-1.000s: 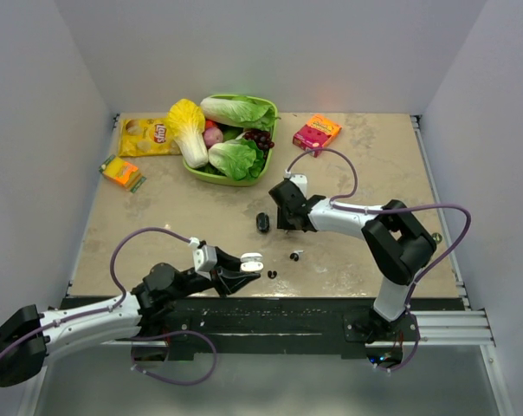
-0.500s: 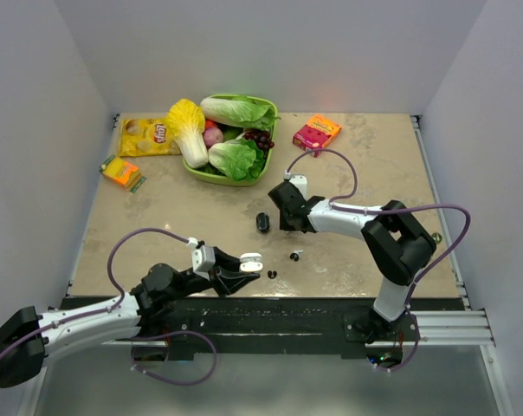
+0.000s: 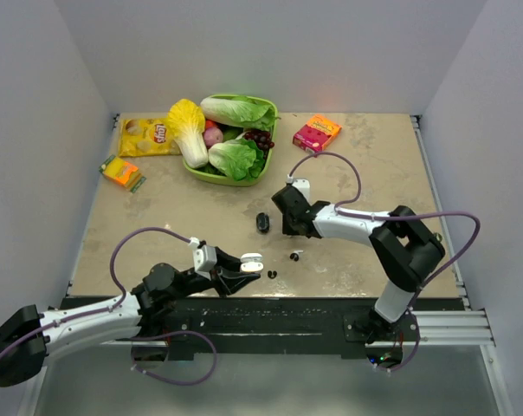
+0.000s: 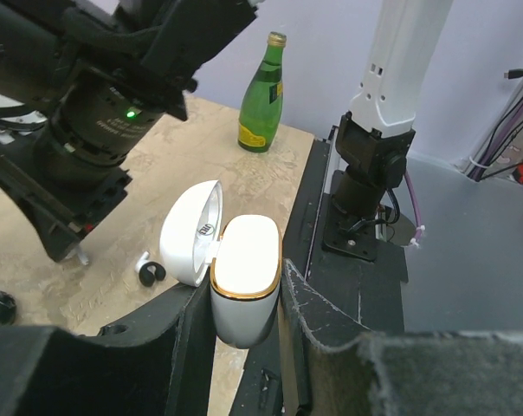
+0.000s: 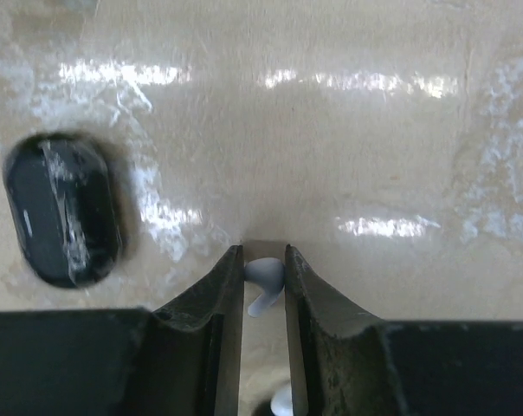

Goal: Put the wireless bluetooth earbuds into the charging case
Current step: Pick up the earbud from the center of the board.

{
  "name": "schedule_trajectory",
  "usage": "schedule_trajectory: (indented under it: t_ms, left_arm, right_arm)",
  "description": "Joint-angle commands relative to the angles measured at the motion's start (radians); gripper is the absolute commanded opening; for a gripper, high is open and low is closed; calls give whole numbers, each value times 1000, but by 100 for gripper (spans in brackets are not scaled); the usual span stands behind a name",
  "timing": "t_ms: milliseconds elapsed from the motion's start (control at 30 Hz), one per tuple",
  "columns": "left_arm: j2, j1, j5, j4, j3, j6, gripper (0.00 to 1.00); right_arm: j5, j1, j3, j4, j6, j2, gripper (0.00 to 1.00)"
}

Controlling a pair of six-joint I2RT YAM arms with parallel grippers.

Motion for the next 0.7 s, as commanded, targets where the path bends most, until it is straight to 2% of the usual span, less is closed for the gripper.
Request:
schedule_trajectory:
  t_ms: [0,200,333,467,667]
  left_arm:
    - [13,-8,-19,78,-52,-13,0]
    - [71,-8,-44,98,3,4,0]
    - [126,-8,-65,150,45,18,0]
    - [220,-8,-84,207,103,36,0]
    - [350,-6,-94,259,210,93,0]
  right_arm:
    - [53,45,-37,18,-42,-165,0]
    - [235,148,44,-68,-142,-380,0]
    - [285,207,99,-122,-197,-541,0]
    - [282,257,156,-169,-266,-636,0]
    - [162,303,141,-87,-392,-762,0]
